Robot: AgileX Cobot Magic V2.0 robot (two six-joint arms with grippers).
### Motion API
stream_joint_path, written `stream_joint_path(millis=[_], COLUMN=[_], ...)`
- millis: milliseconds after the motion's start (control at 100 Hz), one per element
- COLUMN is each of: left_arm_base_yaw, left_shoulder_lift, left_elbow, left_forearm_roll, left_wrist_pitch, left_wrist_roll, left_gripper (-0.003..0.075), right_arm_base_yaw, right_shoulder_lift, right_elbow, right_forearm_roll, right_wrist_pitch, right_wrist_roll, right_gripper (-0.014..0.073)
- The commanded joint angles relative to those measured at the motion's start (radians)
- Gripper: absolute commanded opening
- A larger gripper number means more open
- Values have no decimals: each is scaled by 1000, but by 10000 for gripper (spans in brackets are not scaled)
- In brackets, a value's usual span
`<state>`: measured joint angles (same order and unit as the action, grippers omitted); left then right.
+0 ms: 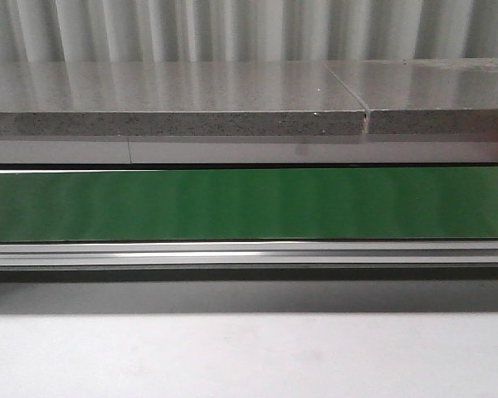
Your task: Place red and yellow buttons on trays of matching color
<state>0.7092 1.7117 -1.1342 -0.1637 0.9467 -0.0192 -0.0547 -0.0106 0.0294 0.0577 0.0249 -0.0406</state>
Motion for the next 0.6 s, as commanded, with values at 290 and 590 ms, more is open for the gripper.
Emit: stream_joint_path(millis=[290, 590], left_arm_base_yaw=[-39, -244], left_shoulder_lift=[-245, -267], left_elbow=[-89, -264], left_forearm_roll=[-17, -5], left_wrist_pitch=[69, 183], left_wrist_roll=[40, 50], left_gripper=[134, 134], right_arm_base_yaw=[-6, -6], right_shoulder_lift=[-20, -20], right_elbow=[-19, -19], right_forearm_roll=[-2, -2], right_wrist_pitch=[-79, -79], right_wrist_roll=[-10, -10], right_gripper=[-102, -102])
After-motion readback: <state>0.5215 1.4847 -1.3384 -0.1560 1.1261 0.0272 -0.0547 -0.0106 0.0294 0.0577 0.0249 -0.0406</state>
